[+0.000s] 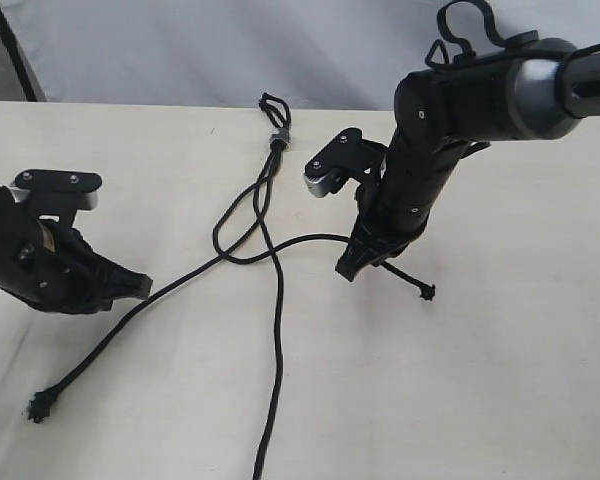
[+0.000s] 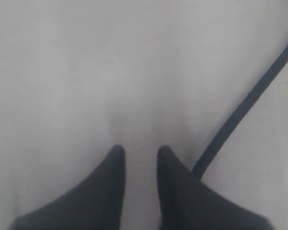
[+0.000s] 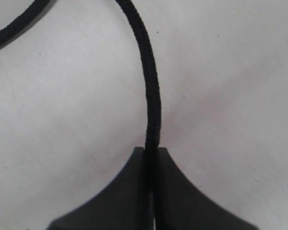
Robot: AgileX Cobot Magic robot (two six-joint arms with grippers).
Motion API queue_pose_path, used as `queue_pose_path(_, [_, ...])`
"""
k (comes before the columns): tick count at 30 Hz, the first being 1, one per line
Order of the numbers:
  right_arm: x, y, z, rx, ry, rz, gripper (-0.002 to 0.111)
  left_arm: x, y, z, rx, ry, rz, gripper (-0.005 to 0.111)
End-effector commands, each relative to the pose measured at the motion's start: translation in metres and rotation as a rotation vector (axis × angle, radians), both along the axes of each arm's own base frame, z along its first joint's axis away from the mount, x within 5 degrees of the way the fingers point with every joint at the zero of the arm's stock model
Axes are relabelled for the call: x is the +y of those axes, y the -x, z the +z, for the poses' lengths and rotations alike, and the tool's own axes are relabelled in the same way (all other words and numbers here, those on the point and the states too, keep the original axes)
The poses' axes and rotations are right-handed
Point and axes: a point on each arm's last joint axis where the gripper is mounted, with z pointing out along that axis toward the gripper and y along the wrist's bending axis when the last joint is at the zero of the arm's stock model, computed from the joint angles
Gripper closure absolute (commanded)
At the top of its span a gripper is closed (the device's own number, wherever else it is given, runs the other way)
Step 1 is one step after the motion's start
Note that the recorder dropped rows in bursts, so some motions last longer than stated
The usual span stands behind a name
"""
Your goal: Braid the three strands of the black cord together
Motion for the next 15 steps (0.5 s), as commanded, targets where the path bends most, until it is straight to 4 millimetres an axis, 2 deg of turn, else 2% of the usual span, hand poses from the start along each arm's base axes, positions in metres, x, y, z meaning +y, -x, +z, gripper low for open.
queue_pose_path(1, [-0.002,-0.001,0.001,0.003,0.000,-0.010,0.109,0.000,0.001,-0.008,0.033,0.022,0.021,0.106])
queue_pose_path(15, [-0.002,0.000,0.001,0.005,0.001,-0.010,0.109,-0.014,0.008,-0.001,0.076,0.161,0.163,0.106])
